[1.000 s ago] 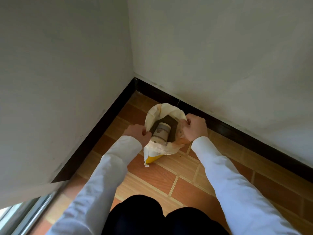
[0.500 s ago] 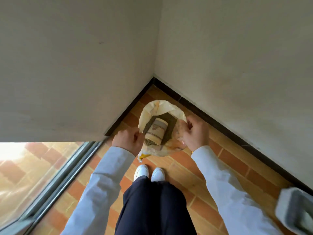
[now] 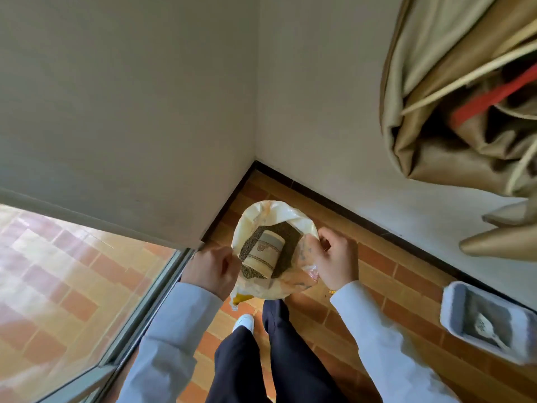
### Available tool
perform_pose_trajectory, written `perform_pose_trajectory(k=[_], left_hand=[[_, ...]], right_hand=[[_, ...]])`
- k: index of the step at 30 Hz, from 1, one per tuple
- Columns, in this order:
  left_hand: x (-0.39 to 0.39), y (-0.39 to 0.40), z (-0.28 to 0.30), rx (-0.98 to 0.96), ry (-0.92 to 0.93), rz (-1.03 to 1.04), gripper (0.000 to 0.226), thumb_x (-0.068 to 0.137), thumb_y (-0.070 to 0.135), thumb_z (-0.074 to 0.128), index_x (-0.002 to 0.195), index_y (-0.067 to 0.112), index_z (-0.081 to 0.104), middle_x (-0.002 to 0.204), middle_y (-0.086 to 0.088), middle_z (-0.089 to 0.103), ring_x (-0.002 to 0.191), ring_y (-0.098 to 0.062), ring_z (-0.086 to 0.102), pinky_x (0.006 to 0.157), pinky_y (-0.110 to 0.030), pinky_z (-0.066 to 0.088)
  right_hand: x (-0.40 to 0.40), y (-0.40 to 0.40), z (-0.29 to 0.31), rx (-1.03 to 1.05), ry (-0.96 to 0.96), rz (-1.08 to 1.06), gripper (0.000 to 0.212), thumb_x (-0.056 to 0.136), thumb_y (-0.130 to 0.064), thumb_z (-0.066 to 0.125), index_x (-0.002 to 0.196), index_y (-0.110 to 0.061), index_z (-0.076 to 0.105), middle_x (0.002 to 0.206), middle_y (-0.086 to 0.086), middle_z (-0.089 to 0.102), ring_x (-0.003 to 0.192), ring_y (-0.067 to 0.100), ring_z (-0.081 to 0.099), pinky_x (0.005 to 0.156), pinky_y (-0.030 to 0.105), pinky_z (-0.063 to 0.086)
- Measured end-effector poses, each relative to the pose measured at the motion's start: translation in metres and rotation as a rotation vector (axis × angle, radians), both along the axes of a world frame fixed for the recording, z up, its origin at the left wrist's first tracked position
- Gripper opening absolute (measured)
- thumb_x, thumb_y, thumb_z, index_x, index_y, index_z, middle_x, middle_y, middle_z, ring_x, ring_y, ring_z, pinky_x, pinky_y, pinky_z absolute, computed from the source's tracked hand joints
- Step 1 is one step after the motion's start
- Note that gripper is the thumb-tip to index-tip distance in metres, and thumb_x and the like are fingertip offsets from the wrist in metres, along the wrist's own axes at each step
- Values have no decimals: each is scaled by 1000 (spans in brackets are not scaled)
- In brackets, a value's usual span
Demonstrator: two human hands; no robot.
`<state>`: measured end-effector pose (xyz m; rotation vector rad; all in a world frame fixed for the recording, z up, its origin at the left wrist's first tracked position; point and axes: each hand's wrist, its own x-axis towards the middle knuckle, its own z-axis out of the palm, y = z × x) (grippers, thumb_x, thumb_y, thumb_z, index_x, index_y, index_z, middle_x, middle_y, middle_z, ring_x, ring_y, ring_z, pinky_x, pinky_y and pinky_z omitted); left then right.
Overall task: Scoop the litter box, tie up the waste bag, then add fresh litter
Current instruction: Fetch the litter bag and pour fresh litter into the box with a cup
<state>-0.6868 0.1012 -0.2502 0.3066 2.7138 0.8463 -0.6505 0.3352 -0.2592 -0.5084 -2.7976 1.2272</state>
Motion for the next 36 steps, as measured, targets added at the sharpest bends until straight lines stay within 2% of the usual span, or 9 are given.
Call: perform_pose_trajectory(k=[6,10,15,17,21,24,27,32,36], left_hand=[[33,2,45,-62,-10,-224,30,77,30,37,58,11,49,47,-1,39,47,-24,35,47,-26,27],[49,24,65,-122,8,-393,25,86,23,52,62,16,54,46,4,36,52,-27,40,48,-25,26],[73,78,82,-138,23,-624,29,82,28,48,56,17,45,65,-16,59,67,-40,55,55,-29,34],[83,104,86,-161,21,-705,30,83,26,49,55,17,42,64,-12,56,69,-39,55,55,-28,34],[110,172,90,-188,19,-907,25,85,26,48,63,15,51,69,-7,57,73,-35,57,59,-28,38],[133,232,94,-200,52,-1042,22,85,27,47,70,14,56,71,-8,61,73,-31,58,59,-27,38],[160,292,95,-197,64,-1135,25,85,27,45,62,16,48,63,-4,52,67,-27,54,56,-27,38],[205,398,100,-183,133,-1267,36,87,31,41,53,20,39,54,3,46,55,-17,48,49,-25,36],[239,479,104,-130,185,-1292,27,86,33,45,69,18,60,57,5,50,53,-15,43,46,-22,29]], right_hand=[[86,-8,39,11,2,-205,24,90,-23,60,69,-12,58,58,0,57,55,22,53,49,33,44],[150,-9,60,26,19,-385,24,90,-23,62,70,-9,62,61,2,60,57,20,57,51,30,46],[226,2,76,65,65,-645,22,89,-20,64,68,-18,58,54,-15,50,51,1,48,50,15,33],[251,10,79,65,54,-740,25,88,-20,64,65,-22,53,52,-16,47,50,0,46,50,14,32],[304,37,78,40,41,-962,29,88,-21,63,64,-8,56,53,3,53,53,19,50,53,26,37],[338,66,78,75,5,-1107,32,89,-23,62,60,-15,50,51,-3,50,51,12,46,53,23,36],[370,104,79,89,-22,-1201,27,90,-26,60,64,-20,54,53,-4,54,52,10,51,56,19,38],[422,183,86,101,46,-1309,31,88,-25,61,64,-6,57,52,9,53,50,25,49,50,31,39],[459,252,97,184,20,-1340,31,86,-24,64,62,-7,57,50,6,51,48,22,47,49,34,37]])
